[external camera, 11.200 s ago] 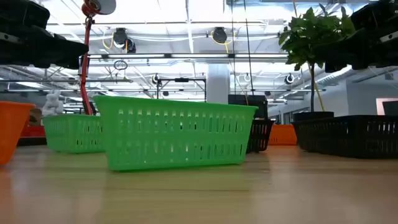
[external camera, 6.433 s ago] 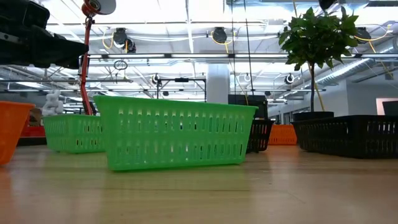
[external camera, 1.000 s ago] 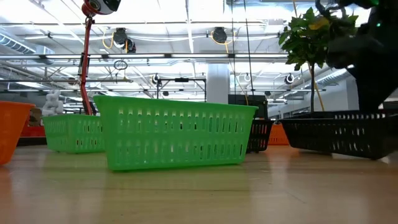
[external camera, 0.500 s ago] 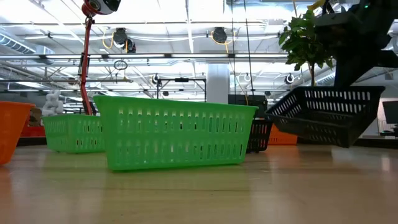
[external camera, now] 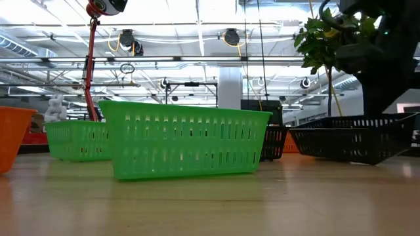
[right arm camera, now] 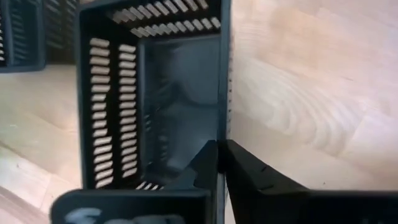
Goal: Stack baskets by color
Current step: Stack the bottom right black bin on the top black bin
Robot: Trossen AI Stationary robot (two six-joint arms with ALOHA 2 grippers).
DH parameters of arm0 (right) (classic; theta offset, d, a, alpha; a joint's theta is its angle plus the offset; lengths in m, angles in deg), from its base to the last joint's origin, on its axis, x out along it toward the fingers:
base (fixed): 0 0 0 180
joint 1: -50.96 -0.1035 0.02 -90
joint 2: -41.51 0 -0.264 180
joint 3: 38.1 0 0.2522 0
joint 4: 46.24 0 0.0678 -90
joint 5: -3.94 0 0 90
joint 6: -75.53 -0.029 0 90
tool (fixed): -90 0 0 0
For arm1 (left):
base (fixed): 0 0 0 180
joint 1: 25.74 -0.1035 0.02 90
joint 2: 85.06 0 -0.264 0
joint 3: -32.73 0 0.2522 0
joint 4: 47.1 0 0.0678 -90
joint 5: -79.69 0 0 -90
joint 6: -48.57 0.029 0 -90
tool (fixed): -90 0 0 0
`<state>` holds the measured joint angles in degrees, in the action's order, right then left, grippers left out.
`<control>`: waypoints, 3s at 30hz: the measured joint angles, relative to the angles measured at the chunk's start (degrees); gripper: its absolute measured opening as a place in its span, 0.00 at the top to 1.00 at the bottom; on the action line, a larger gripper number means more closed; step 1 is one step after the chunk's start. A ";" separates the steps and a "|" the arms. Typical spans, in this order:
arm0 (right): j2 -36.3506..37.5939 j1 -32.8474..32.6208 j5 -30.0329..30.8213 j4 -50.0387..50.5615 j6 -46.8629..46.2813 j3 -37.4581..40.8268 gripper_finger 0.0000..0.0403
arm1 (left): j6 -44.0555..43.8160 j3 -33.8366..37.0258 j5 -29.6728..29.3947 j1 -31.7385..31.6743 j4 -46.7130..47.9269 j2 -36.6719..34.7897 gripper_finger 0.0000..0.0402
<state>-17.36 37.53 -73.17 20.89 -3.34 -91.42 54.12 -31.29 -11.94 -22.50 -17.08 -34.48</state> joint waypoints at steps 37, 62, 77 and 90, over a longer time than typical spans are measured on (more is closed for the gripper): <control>3.18 0.87 5.20 -9.25 4.15 1.40 0.99 | 0.04 0.00 0.00 0.00 -0.02 0.00 0.91; 3.75 26.40 6.51 -31.31 30.01 -5.17 0.99 | 0.24 0.00 0.00 -0.02 -0.07 -0.01 0.91; -5.47 42.63 -7.24 -47.08 36.45 -8.43 0.99 | 0.24 0.00 0.02 0.00 -0.22 -0.01 0.91; -18.47 49.57 -11.71 -35.25 40.45 -24.60 0.99 | 0.24 0.00 0.02 -0.02 -0.22 -0.01 0.91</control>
<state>-35.83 87.11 -84.87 -14.35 37.11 -116.02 54.35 -31.29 -11.92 -22.52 -17.30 -34.49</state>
